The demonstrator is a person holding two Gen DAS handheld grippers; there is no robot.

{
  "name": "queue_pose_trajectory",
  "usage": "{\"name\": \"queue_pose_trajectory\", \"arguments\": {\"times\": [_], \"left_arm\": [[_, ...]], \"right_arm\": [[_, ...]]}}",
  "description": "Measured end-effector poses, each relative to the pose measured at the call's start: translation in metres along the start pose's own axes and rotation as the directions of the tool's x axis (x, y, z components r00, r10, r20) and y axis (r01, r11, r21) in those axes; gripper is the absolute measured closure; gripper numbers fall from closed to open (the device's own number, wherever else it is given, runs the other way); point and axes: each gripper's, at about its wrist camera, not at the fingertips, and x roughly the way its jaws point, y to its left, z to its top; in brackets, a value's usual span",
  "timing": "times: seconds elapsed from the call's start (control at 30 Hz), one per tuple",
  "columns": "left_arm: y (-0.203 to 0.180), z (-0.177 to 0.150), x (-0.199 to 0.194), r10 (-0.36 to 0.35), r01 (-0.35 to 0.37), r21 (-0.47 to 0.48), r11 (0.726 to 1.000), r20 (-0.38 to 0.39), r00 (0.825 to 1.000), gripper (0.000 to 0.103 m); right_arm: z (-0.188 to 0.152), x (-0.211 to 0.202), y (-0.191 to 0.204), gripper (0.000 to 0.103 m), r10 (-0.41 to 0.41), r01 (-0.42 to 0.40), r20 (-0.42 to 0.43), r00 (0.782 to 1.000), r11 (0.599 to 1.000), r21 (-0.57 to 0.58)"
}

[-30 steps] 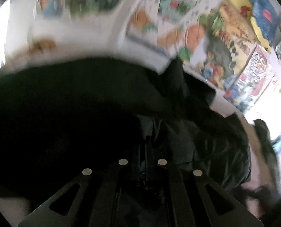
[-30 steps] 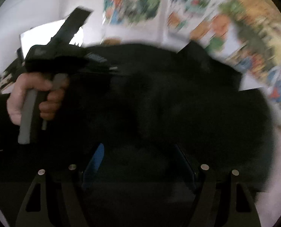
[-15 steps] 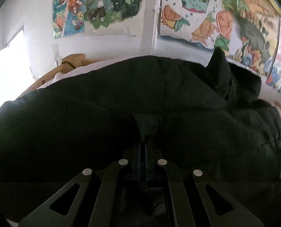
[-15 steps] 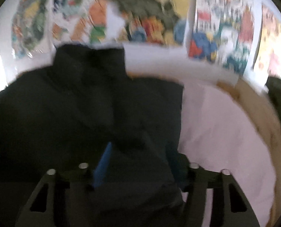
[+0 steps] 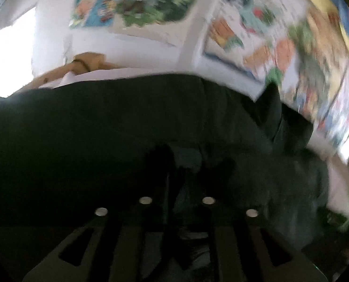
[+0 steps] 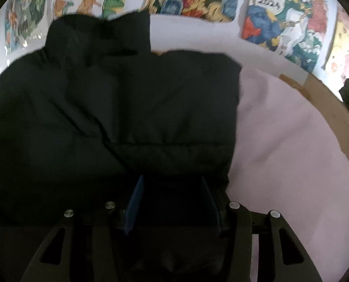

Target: Fold large clothes

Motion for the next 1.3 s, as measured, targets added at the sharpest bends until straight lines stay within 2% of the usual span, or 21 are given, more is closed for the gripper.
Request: {"name": "queue_pose_trajectory", "arguments": {"times": [0.03, 0.1, 0.13, 0.2, 0.3, 0.4, 0.5, 0.6, 0.7, 0.77, 0.87, 0.93, 1.03, 1.1, 1.17, 1.23, 1.3], "left_arm": [[0.008, 0.004, -0.009, -0.010, 0.010, -0.028, 1.000, 0.007, 1.000, 0.073], [0.018, 0.006, -0.027, -0.036, 0.039, -0.066, 0.997, 0.039, 0.999, 0.052], [0.021, 0.006, -0.041, -0.044, 0.050, -0.083, 0.995, 0.065, 0.997, 0.048], [0.027, 0.005, -0.069, -0.044, 0.055, -0.100, 0.994, 0.113, 0.993, 0.029], [0.037, -0.002, -0.112, -0.033, 0.051, -0.114, 0.992, 0.155, 0.987, 0.016], [0.051, -0.010, -0.151, 0.036, -0.016, -0.130, 0.991, 0.155, 0.987, 0.014], [0.076, -0.025, -0.188, 0.095, -0.071, -0.157, 0.985, 0.153, 0.984, 0.009], [0.109, -0.042, -0.214, 0.201, -0.173, -0.208, 0.963, 0.121, 0.972, 0.009], [0.147, -0.058, -0.227, 0.233, -0.195, -0.288, 0.938, 0.105, 0.967, 0.009], [0.175, -0.070, -0.230, 0.214, -0.175, -0.367, 0.913, 0.068, 0.975, 0.009], [0.210, -0.082, -0.234, 0.131, -0.072, -0.484, 0.872, 0.090, 0.987, 0.009], [0.226, -0.090, -0.237, 0.093, -0.004, -0.555, 0.832, 0.132, 0.987, 0.009], [0.233, -0.092, -0.238, 0.087, 0.037, -0.587, 0.808, 0.182, 0.979, 0.009], [0.241, -0.093, -0.241, 0.115, 0.035, -0.609, 0.792, 0.206, 0.972, 0.009], [0.250, -0.098, -0.239, 0.160, 0.012, -0.650, 0.760, 0.204, 0.966, 0.009], [0.254, -0.102, -0.236, 0.209, -0.034, -0.675, 0.737, 0.180, 0.961, 0.015], [0.254, -0.104, -0.235, 0.247, -0.066, -0.680, 0.730, 0.173, 0.953, 0.022]], "right_arm": [[0.002, -0.005, 0.000, 0.050, 0.000, 0.000, 0.005, 1.000, 1.000, 0.004], [0.005, -0.025, 0.004, 0.043, 0.004, -0.004, 0.029, 1.000, 1.000, 0.000], [0.008, -0.036, 0.008, 0.040, 0.015, -0.015, 0.044, 0.999, 1.000, -0.007], [0.016, -0.065, 0.019, 0.026, 0.048, -0.046, 0.082, 0.995, 0.999, -0.021], [0.026, -0.099, 0.042, 0.015, 0.093, -0.087, 0.119, 0.989, 0.995, -0.055], [0.036, -0.132, 0.074, 0.012, 0.144, -0.130, 0.143, 0.979, 0.986, -0.102], [0.044, -0.152, 0.114, 0.010, 0.206, -0.188, 0.119, 0.971, 0.971, -0.145], [0.047, -0.159, 0.162, 0.010, 0.271, -0.250, 0.064, 0.961, 0.941, -0.227], [0.045, -0.154, 0.199, 0.010, 0.263, -0.236, 0.049, 0.963, 0.921, -0.308], [0.045, -0.139, 0.226, 0.010, 0.269, -0.249, 0.015, 0.963, 0.910, -0.331], [0.045, -0.119, 0.257, 0.010, 0.285, -0.268, 0.003, 0.959, 0.904, -0.333], [0.047, -0.113, 0.274, 0.010, 0.289, -0.266, 0.017, 0.957, 0.903, -0.338], [0.045, -0.097, 0.296, 0.010, 0.273, -0.244, 0.043, 0.961, 0.910, -0.335], [0.044, -0.084, 0.308, 0.010, 0.239, -0.203, 0.073, 0.968, 0.923, -0.328], [0.045, -0.073, 0.312, 0.010, 0.206, -0.165, 0.095, 0.974, 0.932, -0.324], [0.043, -0.060, 0.320, 0.010, 0.186, -0.145, 0.092, 0.978, 0.930, -0.337], [0.039, -0.040, 0.330, 0.010, 0.162, -0.128, 0.058, 0.985, 0.917, -0.378]]}}
